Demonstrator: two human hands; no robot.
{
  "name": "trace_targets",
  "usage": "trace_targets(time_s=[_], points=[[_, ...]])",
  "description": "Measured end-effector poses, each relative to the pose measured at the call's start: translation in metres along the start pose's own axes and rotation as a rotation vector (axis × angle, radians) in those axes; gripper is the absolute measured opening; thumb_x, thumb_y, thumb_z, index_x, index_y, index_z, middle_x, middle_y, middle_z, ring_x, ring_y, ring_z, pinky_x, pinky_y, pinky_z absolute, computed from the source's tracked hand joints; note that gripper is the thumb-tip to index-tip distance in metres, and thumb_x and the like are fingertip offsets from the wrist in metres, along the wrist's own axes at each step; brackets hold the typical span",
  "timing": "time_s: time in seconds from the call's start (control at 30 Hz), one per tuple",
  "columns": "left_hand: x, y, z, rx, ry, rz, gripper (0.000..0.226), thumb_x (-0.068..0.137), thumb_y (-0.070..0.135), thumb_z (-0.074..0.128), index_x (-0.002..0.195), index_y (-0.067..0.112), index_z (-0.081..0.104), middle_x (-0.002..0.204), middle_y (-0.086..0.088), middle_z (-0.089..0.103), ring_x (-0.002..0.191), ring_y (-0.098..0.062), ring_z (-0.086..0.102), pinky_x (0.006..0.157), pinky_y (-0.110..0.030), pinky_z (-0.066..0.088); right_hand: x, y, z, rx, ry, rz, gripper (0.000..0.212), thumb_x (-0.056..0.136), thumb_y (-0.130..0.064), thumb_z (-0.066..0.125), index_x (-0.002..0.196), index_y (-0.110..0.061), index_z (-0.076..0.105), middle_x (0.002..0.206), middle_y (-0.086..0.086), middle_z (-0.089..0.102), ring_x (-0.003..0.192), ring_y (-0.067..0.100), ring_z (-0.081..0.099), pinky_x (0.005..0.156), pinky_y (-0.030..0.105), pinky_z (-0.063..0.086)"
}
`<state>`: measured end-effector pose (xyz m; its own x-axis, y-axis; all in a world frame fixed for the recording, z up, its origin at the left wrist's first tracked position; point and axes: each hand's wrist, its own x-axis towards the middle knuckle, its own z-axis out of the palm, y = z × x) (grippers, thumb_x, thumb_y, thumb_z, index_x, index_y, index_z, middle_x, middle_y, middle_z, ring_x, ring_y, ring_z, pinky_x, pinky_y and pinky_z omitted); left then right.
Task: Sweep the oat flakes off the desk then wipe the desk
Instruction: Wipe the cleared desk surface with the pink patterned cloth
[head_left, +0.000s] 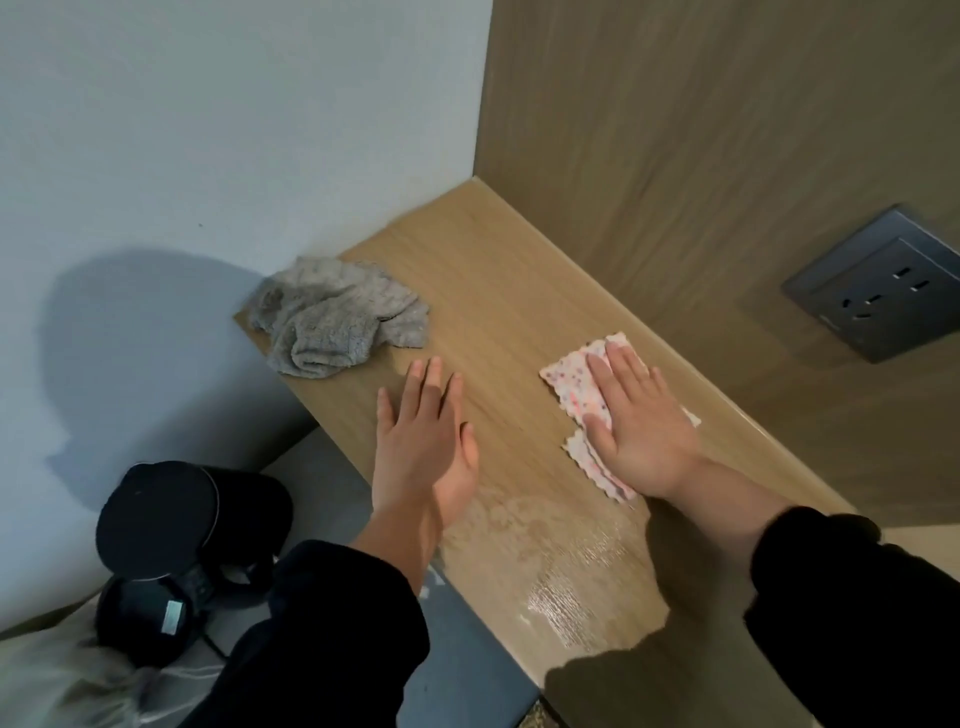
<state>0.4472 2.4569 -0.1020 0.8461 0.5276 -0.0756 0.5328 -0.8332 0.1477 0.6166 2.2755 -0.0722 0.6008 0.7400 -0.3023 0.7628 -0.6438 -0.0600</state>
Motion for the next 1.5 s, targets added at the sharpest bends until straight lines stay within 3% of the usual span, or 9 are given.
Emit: trace_targets(time_s=[0.13, 0.23, 0.47, 0.67, 0.8, 1.07, 1.23, 1.33, 1.5], points=[[0.001, 0.001, -0.007, 0.016, 0.01, 0.013, 0.048, 0.087, 0.023, 0.046, 0.13, 0.006, 0.058, 0.139, -0.018, 0.052, 0.129, -0.035, 0.049, 0.093, -0.062, 0.044, 0.035, -0.053, -0.018, 0.084, -0.097, -0.054, 0.072, 0.093, -0.039, 0.029, 0.155, -0.025, -0.005, 0.161, 0.005, -0.02, 0.147, 0.02, -0.022, 0.116, 0.046, -0.015], [-0.006, 0.005, -0.008, -0.03, -0.009, 0.0, 0.054, 0.097, 0.025, 0.032, 0.149, 0.011, 0.031, 0.158, -0.011, 0.023, 0.147, -0.029, 0.017, 0.113, -0.056, 0.021, 0.024, -0.055, -0.03, 0.099, -0.224, -0.194, 0.08, 0.093, -0.026, 0.046, 0.155, -0.031, -0.004, 0.159, -0.005, -0.024, 0.144, 0.015, -0.028, 0.114, 0.049, -0.02], [-0.012, 0.007, -0.011, -0.089, 0.027, -0.002, 0.063, 0.091, 0.036, 0.021, 0.146, 0.009, 0.038, 0.156, -0.01, 0.03, 0.146, -0.028, 0.022, 0.115, -0.054, 0.019, 0.026, -0.025, -0.005, -0.034, -0.034, -0.195, 0.079, 0.084, -0.064, -0.011, 0.155, -0.028, -0.01, 0.16, -0.006, -0.021, 0.147, 0.015, -0.023, 0.116, 0.043, -0.015], [-0.013, 0.009, -0.013, -0.096, 0.033, -0.06, 0.064, 0.093, 0.038, 0.019, 0.149, 0.009, 0.028, 0.158, -0.006, 0.023, 0.147, -0.021, 0.015, 0.118, -0.046, 0.008, 0.139, -0.068, -0.033, -0.066, 0.031, -0.357, 0.059, 0.101, -0.05, 0.012, 0.155, -0.03, -0.001, 0.163, -0.003, -0.01, 0.149, 0.018, -0.012, 0.119, 0.048, -0.005], [-0.013, 0.008, -0.016, -0.143, 0.001, -0.073, 0.071, 0.089, 0.044, -0.001, 0.153, 0.014, 0.007, 0.161, 0.0, -0.001, 0.148, -0.014, -0.008, 0.12, -0.041, -0.007, 0.191, -0.102, -0.048, -0.09, 0.07, -0.489, 0.054, 0.103, -0.042, 0.017, 0.155, -0.032, 0.007, 0.164, -0.005, -0.001, 0.15, 0.016, -0.005, 0.119, 0.047, -0.001], [-0.013, 0.008, -0.012, -0.099, 0.053, -0.083, 0.063, 0.091, 0.036, 0.027, 0.146, 0.008, 0.037, 0.155, -0.007, 0.031, 0.145, -0.022, 0.024, 0.117, -0.048, 0.018, 0.209, -0.108, -0.055, -0.061, 0.035, -0.398, 0.056, 0.103, -0.045, 0.015, 0.156, -0.03, 0.003, 0.164, -0.003, -0.004, 0.15, 0.018, -0.008, 0.119, 0.048, -0.004], [-0.013, 0.007, -0.011, -0.11, 0.064, -0.064, 0.063, 0.092, 0.036, 0.025, 0.148, 0.009, 0.033, 0.157, -0.006, 0.027, 0.146, -0.021, 0.019, 0.118, -0.045, 0.011, 0.238, -0.089, -0.068, -0.021, 0.043, -0.168, 0.064, 0.102, -0.048, 0.015, 0.156, -0.017, 0.0, 0.164, 0.004, -0.006, 0.15, 0.022, -0.006, 0.121, 0.043, 0.0], [-0.012, 0.007, -0.012, -0.121, 0.059, -0.069, 0.064, 0.092, 0.037, 0.02, 0.15, 0.01, 0.029, 0.158, -0.004, 0.023, 0.147, -0.02, 0.015, 0.119, -0.044, 0.008, 0.236, -0.082, -0.069, -0.017, 0.034, -0.166, 0.065, 0.102, -0.047, 0.015, 0.156, -0.013, -0.001, 0.163, 0.006, -0.006, 0.15, 0.023, -0.006, 0.12, 0.039, -0.001], [-0.011, 0.008, -0.009, -0.082, 0.078, -0.071, 0.058, 0.091, 0.033, 0.031, 0.14, 0.005, 0.046, 0.149, -0.01, 0.042, 0.14, -0.026, 0.036, 0.113, -0.051, 0.023, 0.166, -0.049, -0.049, -0.029, 0.038, -0.247, 0.065, 0.101, -0.05, 0.011, 0.156, -0.019, -0.002, 0.163, 0.003, -0.008, 0.15, 0.019, -0.009, 0.12, 0.037, -0.005]])
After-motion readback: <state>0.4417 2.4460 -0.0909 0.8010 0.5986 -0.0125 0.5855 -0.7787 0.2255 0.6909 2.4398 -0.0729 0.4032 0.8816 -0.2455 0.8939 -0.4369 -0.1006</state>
